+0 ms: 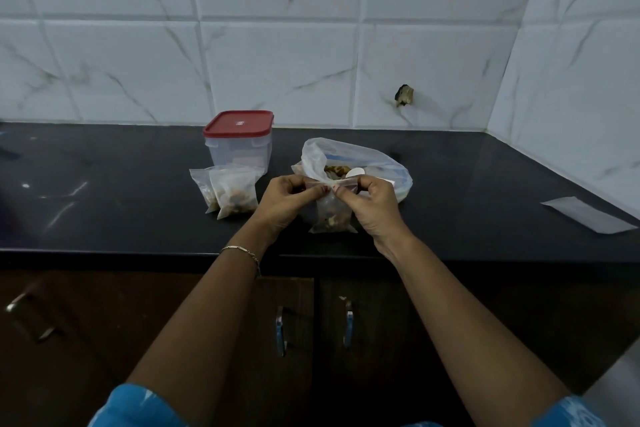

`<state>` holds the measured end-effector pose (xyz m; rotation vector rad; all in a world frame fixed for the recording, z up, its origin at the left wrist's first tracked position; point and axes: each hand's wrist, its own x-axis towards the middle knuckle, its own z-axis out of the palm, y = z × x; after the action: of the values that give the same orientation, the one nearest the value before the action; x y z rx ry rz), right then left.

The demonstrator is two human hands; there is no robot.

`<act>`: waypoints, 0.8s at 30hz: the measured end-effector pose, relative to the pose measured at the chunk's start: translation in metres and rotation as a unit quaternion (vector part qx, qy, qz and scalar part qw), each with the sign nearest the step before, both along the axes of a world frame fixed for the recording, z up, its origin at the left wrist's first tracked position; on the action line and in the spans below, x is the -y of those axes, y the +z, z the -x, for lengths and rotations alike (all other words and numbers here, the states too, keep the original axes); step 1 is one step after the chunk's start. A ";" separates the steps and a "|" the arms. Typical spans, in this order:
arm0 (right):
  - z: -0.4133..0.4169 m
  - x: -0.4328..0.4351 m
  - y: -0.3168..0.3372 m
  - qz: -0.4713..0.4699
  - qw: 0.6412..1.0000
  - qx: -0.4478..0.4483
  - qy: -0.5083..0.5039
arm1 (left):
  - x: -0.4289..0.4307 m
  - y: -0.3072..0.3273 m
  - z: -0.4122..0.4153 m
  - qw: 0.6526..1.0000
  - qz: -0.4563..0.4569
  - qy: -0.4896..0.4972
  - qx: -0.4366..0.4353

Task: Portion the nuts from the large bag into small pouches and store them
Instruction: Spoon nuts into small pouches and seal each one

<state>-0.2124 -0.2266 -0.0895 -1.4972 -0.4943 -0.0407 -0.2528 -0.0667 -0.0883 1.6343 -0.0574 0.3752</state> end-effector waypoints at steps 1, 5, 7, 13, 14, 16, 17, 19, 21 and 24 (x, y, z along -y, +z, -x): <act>0.000 0.000 0.000 -0.002 1.000 -0.002 -0.001 | 0.000 0.000 0.001 1.000 0.001 -0.002 -0.001; -0.001 -0.001 0.000 0.004 1.000 -0.012 0.006 | -0.002 -0.001 0.001 1.000 -0.013 -0.004 0.002; -0.002 -0.001 -0.001 0.005 1.000 -0.014 0.014 | -0.003 -0.002 0.000 1.000 -0.015 -0.007 0.000; -0.006 -0.003 -0.005 0.017 1.000 0.005 -0.010 | -0.004 -0.004 -0.003 1.000 -0.018 -0.004 0.002; -0.007 -0.004 -0.005 0.017 1.000 0.006 -0.022 | -0.004 -0.004 -0.003 1.000 -0.018 -0.002 0.005; -0.008 -0.004 -0.007 0.004 0.999 0.008 -0.047 | -0.003 -0.003 -0.003 1.000 -0.017 0.004 0.012; -0.009 -0.004 -0.007 -0.003 0.998 0.012 -0.063 | -0.002 -0.003 -0.003 1.000 -0.012 0.012 0.017; -0.008 -0.003 -0.007 -0.016 0.996 0.018 -0.085 | -0.002 -0.003 -0.002 0.999 0.002 0.028 0.024; -0.008 -0.002 -0.007 -0.024 0.996 0.016 -0.089 | -0.001 -0.003 -0.002 0.999 0.002 0.037 0.029; -0.009 -0.002 -0.007 -0.029 0.996 0.011 -0.081 | -0.001 -0.003 -0.002 0.998 0.000 0.052 0.037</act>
<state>-0.2032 -0.2250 -0.0962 -1.4781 -0.3840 -0.1971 -0.2511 -0.0655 -0.0912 1.6281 -0.0279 0.5152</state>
